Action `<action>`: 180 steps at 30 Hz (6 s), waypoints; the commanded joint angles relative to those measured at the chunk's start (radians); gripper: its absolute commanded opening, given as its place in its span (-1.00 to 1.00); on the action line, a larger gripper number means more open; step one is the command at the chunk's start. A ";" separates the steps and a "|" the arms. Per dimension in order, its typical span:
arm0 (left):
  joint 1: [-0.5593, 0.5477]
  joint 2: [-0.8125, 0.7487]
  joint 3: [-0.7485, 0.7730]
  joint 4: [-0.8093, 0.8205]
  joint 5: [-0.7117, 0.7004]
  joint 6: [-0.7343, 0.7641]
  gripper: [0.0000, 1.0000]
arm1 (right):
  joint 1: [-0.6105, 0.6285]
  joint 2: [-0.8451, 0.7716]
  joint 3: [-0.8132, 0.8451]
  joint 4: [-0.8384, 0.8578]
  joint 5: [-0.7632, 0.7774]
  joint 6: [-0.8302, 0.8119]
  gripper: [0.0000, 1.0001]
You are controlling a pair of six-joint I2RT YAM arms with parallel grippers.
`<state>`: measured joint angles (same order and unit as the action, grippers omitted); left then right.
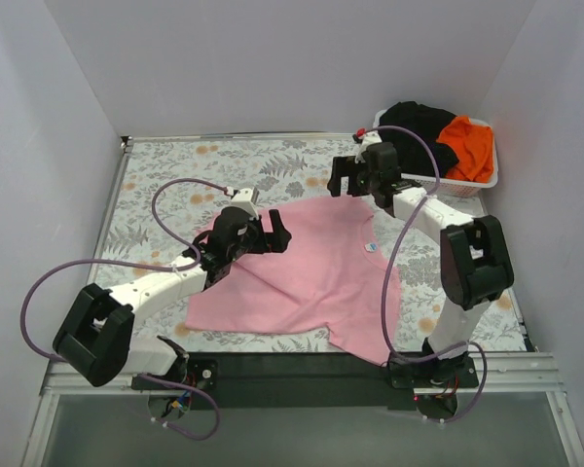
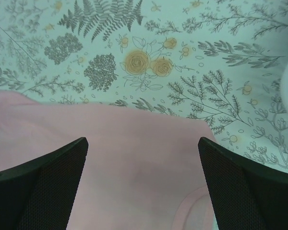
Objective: Fold and stack the t-shirts
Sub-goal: Flatten the tshirt out
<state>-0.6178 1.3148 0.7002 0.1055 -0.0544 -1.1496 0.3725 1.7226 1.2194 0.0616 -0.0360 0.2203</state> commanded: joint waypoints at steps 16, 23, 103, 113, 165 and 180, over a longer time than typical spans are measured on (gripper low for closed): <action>-0.007 0.035 0.021 0.023 -0.007 0.011 0.97 | -0.092 0.383 0.250 0.006 -0.176 -0.093 0.75; -0.007 0.018 0.010 0.019 -0.028 0.019 0.96 | -0.093 0.384 0.224 0.012 -0.251 -0.091 0.60; -0.007 -0.104 -0.059 -0.020 -0.094 0.019 0.97 | -0.087 -0.095 -0.290 0.155 -0.378 -0.113 -0.97; -0.007 -0.086 -0.074 0.008 -0.101 0.011 0.96 | 0.011 -0.236 -0.488 0.188 -0.354 -0.075 -0.97; -0.007 0.264 0.024 0.092 -0.163 0.017 0.97 | 0.178 0.028 -0.216 0.253 -0.401 -0.401 0.71; -0.007 0.187 0.010 0.059 -0.180 0.028 0.96 | 0.178 0.135 -0.176 0.251 -0.398 -0.447 0.44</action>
<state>-0.6197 1.5543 0.7261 0.1787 -0.2031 -1.1370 0.5457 1.8526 0.9970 0.2813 -0.4240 -0.2008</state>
